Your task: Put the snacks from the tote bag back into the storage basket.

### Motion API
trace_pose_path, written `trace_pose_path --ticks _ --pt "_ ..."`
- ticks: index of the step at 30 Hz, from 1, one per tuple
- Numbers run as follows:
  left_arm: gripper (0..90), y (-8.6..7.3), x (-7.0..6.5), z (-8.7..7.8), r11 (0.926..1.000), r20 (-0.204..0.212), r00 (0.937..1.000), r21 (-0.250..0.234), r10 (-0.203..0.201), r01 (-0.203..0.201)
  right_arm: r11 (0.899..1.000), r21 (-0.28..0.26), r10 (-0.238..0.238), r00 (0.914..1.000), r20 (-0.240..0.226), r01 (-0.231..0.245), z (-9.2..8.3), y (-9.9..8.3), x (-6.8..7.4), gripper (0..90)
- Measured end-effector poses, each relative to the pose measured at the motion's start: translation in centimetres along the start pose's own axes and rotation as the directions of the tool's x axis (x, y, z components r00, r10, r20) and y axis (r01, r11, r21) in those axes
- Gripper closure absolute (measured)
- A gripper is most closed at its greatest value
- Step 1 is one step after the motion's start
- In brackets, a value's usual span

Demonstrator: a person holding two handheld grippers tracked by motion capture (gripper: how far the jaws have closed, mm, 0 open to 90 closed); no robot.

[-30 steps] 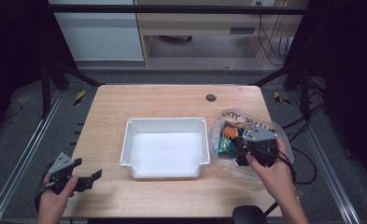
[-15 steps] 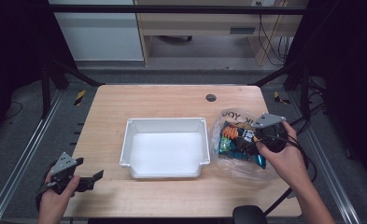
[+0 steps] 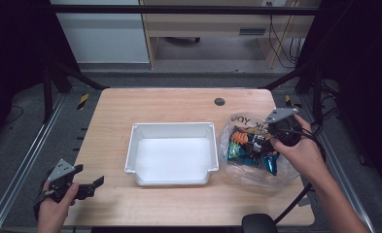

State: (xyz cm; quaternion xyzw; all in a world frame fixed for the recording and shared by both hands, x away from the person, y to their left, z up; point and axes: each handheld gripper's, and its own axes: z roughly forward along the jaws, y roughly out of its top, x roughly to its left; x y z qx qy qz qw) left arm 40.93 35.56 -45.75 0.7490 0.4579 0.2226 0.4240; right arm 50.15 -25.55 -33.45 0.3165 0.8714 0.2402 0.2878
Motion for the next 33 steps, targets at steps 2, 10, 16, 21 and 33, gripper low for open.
trace_pose_path --ticks 2,10,16,21,33 --pt "2.4 0.1 -0.1 0.1 1.0000 0.001 1.0000 0.000 0.004 -0.004 1.000 0.003 -0.005 1.0000 -0.007 0.005 -0.1 0.3 0.0 12.9" --pt "2.4 -0.1 -0.1 0.0 1.0000 -0.003 1.0000 -0.001 -0.001 0.001 0.998 0.034 -0.053 0.9984 -0.018 0.054 -0.4 1.4 -0.7 12.8" --pt "2.4 -0.1 -0.1 0.0 0.9999 0.011 0.9998 -0.004 -0.016 0.016 0.996 0.071 -0.047 0.9978 -0.047 0.051 0.6 1.6 -1.5 13.1" --pt "2.4 -0.1 0.2 0.0 0.9990 0.017 0.9990 -0.016 -0.041 0.041 0.993 0.100 -0.055 0.9962 -0.067 0.062 1.4 1.9 -1.4 13.1" --pt "2.4 -0.1 -0.3 -0.2 0.9999 0.007 0.9999 -0.011 -0.010 0.010 0.973 0.191 -0.109 0.9888 -0.102 0.127 4.4 2.1 -1.6 12.7"
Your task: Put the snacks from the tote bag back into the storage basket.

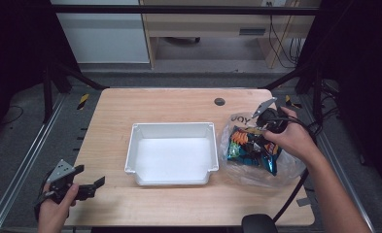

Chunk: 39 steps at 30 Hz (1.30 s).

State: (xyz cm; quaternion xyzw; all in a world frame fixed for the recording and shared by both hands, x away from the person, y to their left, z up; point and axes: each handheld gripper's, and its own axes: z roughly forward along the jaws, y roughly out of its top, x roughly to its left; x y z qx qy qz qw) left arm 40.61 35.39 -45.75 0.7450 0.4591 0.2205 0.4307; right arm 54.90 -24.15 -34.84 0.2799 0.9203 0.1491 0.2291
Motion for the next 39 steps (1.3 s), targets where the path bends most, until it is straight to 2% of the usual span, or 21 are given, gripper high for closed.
trace_pose_path --ticks 6,7,11,16,18,22,26,30,32,39 --pt "2.4 -0.1 0.2 -0.1 1.0000 -0.007 1.0000 0.000 -0.006 0.006 1.000 0.023 -0.012 0.9998 -0.012 0.013 0.6 0.0 0.1 11.8" --pt "2.4 -0.1 0.2 -0.1 1.0000 -0.007 1.0000 0.001 -0.006 0.006 0.999 0.026 -0.028 0.9994 -0.018 0.029 0.7 0.0 0.0 11.8" --pt "2.3 0.0 0.1 0.0 1.0000 -0.004 1.0000 0.001 0.001 -0.001 0.998 0.047 -0.043 0.9984 -0.037 0.044 1.1 -0.3 0.1 11.7" --pt "2.3 0.1 -0.1 0.2 0.9997 -0.001 0.9998 0.012 0.019 -0.019 0.998 0.067 -0.017 0.9994 -0.031 0.019 1.4 -0.6 0.1 9.5" --pt "2.3 0.1 -0.2 0.2 0.9997 0.000 0.9997 0.013 0.023 -0.023 0.999 0.045 0.001 0.9990 -0.045 0.001 1.4 -0.8 0.1 7.9" --pt "2.4 0.1 -0.2 0.3 0.9996 0.004 0.9998 0.017 0.021 -0.021 0.999 0.046 -0.006 0.9981 -0.061 0.009 1.6 -1.2 0.3 6.7" --pt "2.4 0.1 -0.2 0.3 0.9996 0.002 0.9998 0.017 0.021 -0.021 0.997 0.078 0.025 0.9964 -0.081 -0.019 2.4 -1.6 0.0 6.7" --pt "2.4 0.1 -0.2 0.4 0.9995 0.005 0.9997 0.020 0.023 -0.023 0.996 0.083 0.043 0.9948 -0.092 -0.035 3.1 -1.8 -0.1 6.7" --pt "2.4 0.2 -0.2 0.5 0.9992 -0.001 0.9995 0.023 0.032 -0.032 0.996 0.084 0.023 0.9940 -0.107 -0.014 3.4 -1.8 -0.1 6.7" --pt "2.4 0.1 -0.2 0.3 0.9994 -0.004 0.9997 0.024 0.025 -0.025 0.995 0.099 0.017 0.9924 -0.122 -0.005 4.2 -1.6 0.1 7.6"
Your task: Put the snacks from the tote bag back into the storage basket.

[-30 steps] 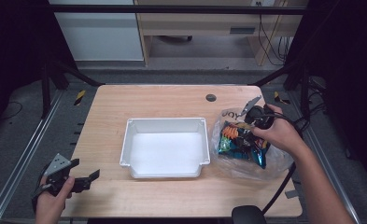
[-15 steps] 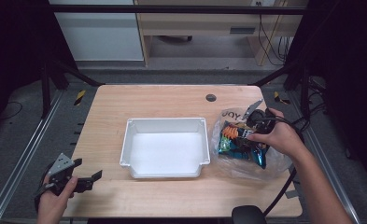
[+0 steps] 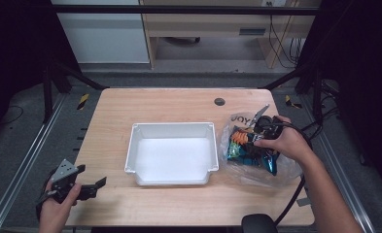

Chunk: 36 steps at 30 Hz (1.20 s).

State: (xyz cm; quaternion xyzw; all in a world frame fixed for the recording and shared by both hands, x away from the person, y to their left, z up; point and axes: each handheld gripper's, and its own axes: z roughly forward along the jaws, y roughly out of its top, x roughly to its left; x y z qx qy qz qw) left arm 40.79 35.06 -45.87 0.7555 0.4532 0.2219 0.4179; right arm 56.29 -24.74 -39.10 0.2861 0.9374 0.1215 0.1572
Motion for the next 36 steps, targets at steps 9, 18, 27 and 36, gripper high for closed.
trace_pose_path --ticks 9,18,27,36 --pt "2.4 0.1 0.3 0.0 1.0000 0.008 0.9999 -0.003 -0.006 0.006 1.000 0.002 0.004 0.9999 -0.016 -0.004 0.8 -0.7 0.3 7.5" --pt "2.4 0.0 0.3 0.0 0.9999 0.001 0.9999 0.001 -0.012 0.012 1.000 0.020 0.017 0.9992 -0.037 -0.016 2.4 -1.2 -0.1 8.0" --pt "2.4 -0.2 0.7 -0.1 0.9997 -0.005 0.9997 0.006 -0.024 0.024 0.999 0.049 0.021 0.9981 -0.058 -0.019 3.7 -1.5 0.3 8.4" --pt "2.4 0.0 0.1 0.2 0.9999 -0.003 1.0000 0.014 -0.006 0.006 0.998 0.056 0.024 0.9975 -0.066 -0.020 4.3 -1.7 0.3 7.1"
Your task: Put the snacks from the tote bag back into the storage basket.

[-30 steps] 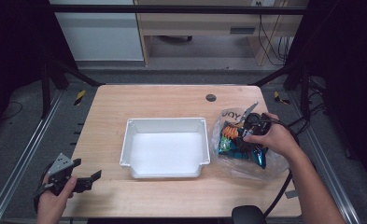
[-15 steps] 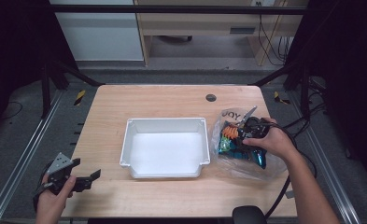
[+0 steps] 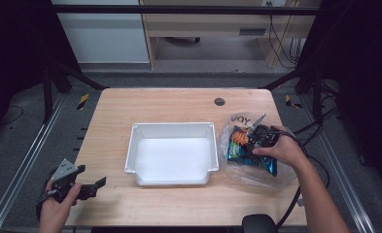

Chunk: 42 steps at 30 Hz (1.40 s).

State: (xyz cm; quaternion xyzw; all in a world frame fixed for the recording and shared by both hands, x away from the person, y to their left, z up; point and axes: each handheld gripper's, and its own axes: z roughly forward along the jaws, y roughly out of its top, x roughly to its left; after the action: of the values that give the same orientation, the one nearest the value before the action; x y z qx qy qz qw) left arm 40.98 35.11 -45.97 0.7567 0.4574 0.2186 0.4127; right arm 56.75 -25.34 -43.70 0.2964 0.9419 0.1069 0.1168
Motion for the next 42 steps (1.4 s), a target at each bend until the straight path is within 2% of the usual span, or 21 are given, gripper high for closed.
trace_pose_path --ticks 1,5,10,11,14,16,17,21,26,29,35,39,42 --pt "2.4 0.0 0.0 0.0 1.0000 0.000 1.0000 0.002 0.000 0.000 1.000 0.000 -0.013 0.9999 0.001 0.013 0.1 0.0 0.0 7.0" --pt "2.4 -0.2 0.2 0.0 0.9999 0.000 0.9999 0.006 -0.010 0.010 1.000 0.002 -0.012 0.9999 0.007 0.012 0.4 0.1 0.4 7.1" --pt "2.4 -0.1 0.3 -0.1 0.9999 0.000 0.9999 -0.002 -0.011 0.011 1.000 0.010 -0.028 0.9995 0.017 0.027 0.4 0.0 0.4 17.1" --pt "2.4 -0.1 0.3 -0.1 0.9999 0.000 0.9999 -0.003 -0.011 0.011 1.000 0.008 -0.017 0.9997 0.016 0.017 0.2 0.0 0.6 19.5" --pt "2.4 -0.1 0.3 -0.1 1.0000 0.001 1.0000 0.003 -0.005 0.005 0.999 -0.003 -0.036 0.9991 0.021 0.036 -0.2 0.0 0.8 26.7" --pt "2.4 0.0 0.3 -0.1 1.0000 0.001 1.0000 0.003 -0.006 0.006 0.999 -0.009 -0.046 0.9987 0.024 0.046 -0.3 -0.1 0.9 28.5" --pt "2.4 0.0 0.3 -0.1 0.9999 0.014 0.9999 -0.013 -0.009 0.009 0.998 -0.015 -0.054 0.9983 0.022 0.054 -0.7 -0.1 1.0 32.9" --pt "2.4 0.0 0.4 -0.4 0.9997 0.007 0.9999 -0.019 -0.013 0.013 0.998 -0.041 -0.049 0.9985 0.025 0.050 -1.5 -0.4 1.0 37.4" --pt "2.4 -0.1 0.7 -0.2 0.9996 0.002 0.9997 -0.012 -0.026 0.026 0.996 -0.064 -0.063 0.9971 0.043 0.065 -2.4 -1.0 1.1 38.9" --pt "2.4 0.0 0.6 -0.4 0.9991 0.013 0.9997 -0.036 -0.023 0.023 0.996 -0.070 -0.055 0.9971 0.052 0.059 -3.2 -1.2 1.2 39.2" --pt "2.4 0.1 0.5 -0.3 0.9994 0.012 0.9999 -0.033 -0.012 0.012 0.995 -0.096 -0.023 0.9967 0.078 0.031 -4.4 -2.2 1.2 39.4" --pt "2.4 0.1 0.4 -0.1 0.9996 0.008 0.9999 -0.028 -0.007 0.007 0.993 -0.100 -0.046 0.9942 0.098 0.056 -5.5 -2.0 1.8 39.4" --pt "2.4 0.1 0.3 -0.2 0.9996 0.002 1.0000 -0.028 -0.004 0.004 0.992 -0.112 -0.041 0.9940 0.101 0.052 -5.9 -2.0 1.9 39.5"
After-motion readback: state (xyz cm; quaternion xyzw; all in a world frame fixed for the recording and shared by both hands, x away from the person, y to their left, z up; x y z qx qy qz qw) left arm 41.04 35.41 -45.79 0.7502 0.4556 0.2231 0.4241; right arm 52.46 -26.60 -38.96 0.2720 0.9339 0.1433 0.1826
